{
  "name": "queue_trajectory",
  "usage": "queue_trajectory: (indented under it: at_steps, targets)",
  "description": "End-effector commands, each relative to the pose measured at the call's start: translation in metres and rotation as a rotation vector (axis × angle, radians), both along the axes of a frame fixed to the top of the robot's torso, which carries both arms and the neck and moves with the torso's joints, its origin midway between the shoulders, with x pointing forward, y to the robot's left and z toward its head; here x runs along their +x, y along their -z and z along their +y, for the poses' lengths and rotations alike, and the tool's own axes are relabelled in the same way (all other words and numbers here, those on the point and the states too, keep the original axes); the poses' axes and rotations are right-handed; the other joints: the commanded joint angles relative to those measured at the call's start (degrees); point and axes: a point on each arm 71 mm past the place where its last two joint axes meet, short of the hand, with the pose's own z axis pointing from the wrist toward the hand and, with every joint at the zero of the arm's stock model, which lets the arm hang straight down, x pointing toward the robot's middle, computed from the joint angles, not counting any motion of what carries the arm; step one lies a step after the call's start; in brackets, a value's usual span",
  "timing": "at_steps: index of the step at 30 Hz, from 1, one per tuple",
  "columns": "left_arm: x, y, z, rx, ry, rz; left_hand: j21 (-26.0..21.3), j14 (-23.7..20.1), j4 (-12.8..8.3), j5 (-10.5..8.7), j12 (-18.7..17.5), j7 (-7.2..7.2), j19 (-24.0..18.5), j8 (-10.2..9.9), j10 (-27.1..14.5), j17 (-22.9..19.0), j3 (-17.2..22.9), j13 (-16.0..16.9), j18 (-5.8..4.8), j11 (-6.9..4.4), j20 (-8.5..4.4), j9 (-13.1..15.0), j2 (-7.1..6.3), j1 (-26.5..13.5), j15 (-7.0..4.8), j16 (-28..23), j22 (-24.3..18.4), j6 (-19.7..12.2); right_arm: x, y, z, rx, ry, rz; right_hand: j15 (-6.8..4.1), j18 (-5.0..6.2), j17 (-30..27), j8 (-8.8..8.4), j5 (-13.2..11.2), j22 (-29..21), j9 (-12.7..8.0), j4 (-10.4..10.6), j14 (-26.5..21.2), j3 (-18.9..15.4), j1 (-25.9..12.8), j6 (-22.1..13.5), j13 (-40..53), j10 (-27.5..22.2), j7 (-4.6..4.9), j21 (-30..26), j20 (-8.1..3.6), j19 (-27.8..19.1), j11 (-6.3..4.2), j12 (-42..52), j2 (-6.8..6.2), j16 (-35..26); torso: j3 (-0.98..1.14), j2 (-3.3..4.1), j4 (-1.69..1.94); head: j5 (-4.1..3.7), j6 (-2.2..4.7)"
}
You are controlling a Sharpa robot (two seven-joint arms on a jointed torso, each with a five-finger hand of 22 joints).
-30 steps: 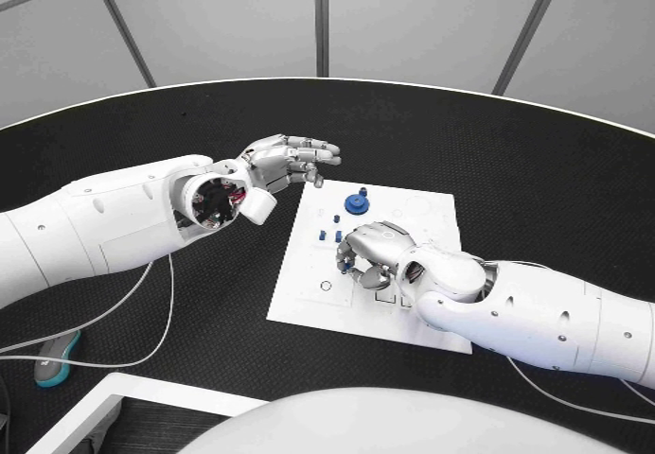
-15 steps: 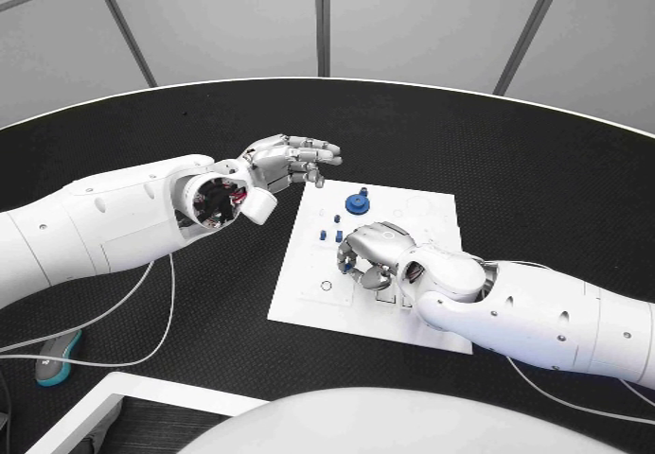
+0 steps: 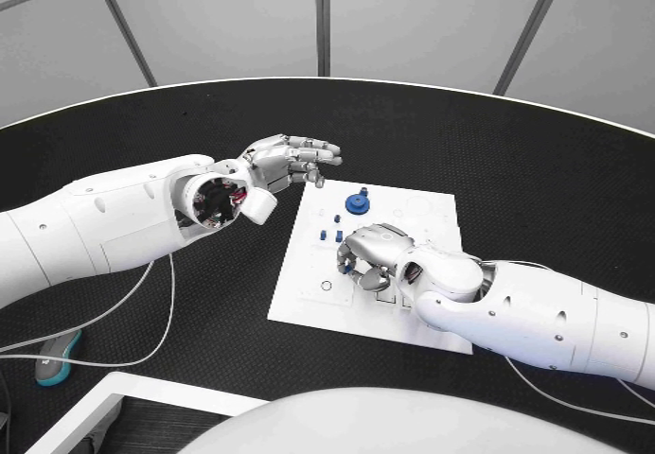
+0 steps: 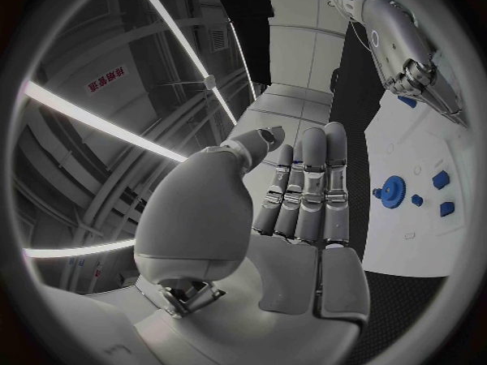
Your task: Assemble the parts on the task board
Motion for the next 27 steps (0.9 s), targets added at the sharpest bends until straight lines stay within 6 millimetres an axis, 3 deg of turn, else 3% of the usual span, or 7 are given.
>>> queue_trajectory:
  at_steps: [1, 15, 21, 27]
  targets:
    - [-0.0001, 0.0, 0.0, 0.0, 0.0, 0.0, -0.39, -0.45, 0.11, 0.14, 0.23, 0.34, -0.27, 0.21, -0.47, -0.06, -0.3, -0.09, 0.95, 0.11, 0.02, 0.08, 0.18, 0.5, -0.07, -0.37, -0.06, -0.13, 0.0, 0.0005, 0.0003, -0.003, 0.001, 0.002, -0.26, -0.35, 0.47, 0.17, 0.27, 1.18, 0.05, -0.29, 3.24, 0.13, -0.04, 0.46, 0.04, 1.77, 0.12, 0.31, -0.34, 1.19, -1.3, 0.2, 0.38, 0.26, -0.04, -0.01, 0.03, -0.01, 0.0]
    - [-0.0004, -0.0002, 0.0003, 0.001, 0.0, 0.0, -0.39, -0.45, 0.11, 0.14, 0.23, 0.34, -0.27, 0.21, -0.47, -0.06, -0.3, -0.09, 0.95, 0.11, 0.02, 0.08, 0.18, 0.5, -0.07, -0.37, -0.06, -0.13, -0.0002, 0.0028, 0.0045, -0.017, 0.002, 0.013, -0.29, -0.32, 0.35, 0.18, 0.2, 1.07, 0.1, -0.3, 3.21, 0.24, -0.1, 0.45, 0.11, 1.83, 0.1, 0.09, -0.39, 1.13, -1.32, 0.16, 0.39, 0.17, 0.0, 0.01, 0.0, 0.05, 0.0]
    - [-0.0006, -0.0005, 0.0001, 0.001, 0.003, 0.002, -0.48, -0.43, 0.2, 0.14, 0.28, 0.35, -0.26, 0.25, -0.52, -0.15, -0.42, -0.11, 0.94, 0.12, 0.04, 0.1, 0.21, 0.5, -0.05, -0.45, -0.13, -0.18, -0.0002, 0.0045, 0.0057, -0.029, 0.006, 0.022, -0.29, -0.29, 0.37, 0.17, 0.13, 0.98, 0.11, -0.29, 3.21, 0.26, -0.12, 0.42, 0.12, 1.83, 0.11, -0.06, -0.4, 1.09, -1.31, 0.14, 0.41, 0.19, -0.08, -0.02, 0.04, 0.11, 0.0]
    - [-0.0007, -0.0009, 0.0002, 0.002, 0.004, 0.002, -0.48, -0.43, 0.2, 0.14, 0.28, 0.35, -0.26, 0.25, -0.52, -0.15, -0.42, -0.11, 0.94, 0.12, 0.04, 0.1, 0.21, 0.5, -0.05, -0.45, -0.13, -0.18, 0.0001, 0.0066, 0.0055, -0.052, 0.011, 0.035, -0.22, -0.26, 0.41, 0.09, -0.87, 0.85, 0.25, -0.2, 3.19, 0.33, -0.4, 0.04, 0.28, 1.65, 0.34, -0.35, -0.43, 0.99, -1.19, -0.06, 0.5, 0.21, -0.09, -0.04, 0.02, 0.26, 0.0]
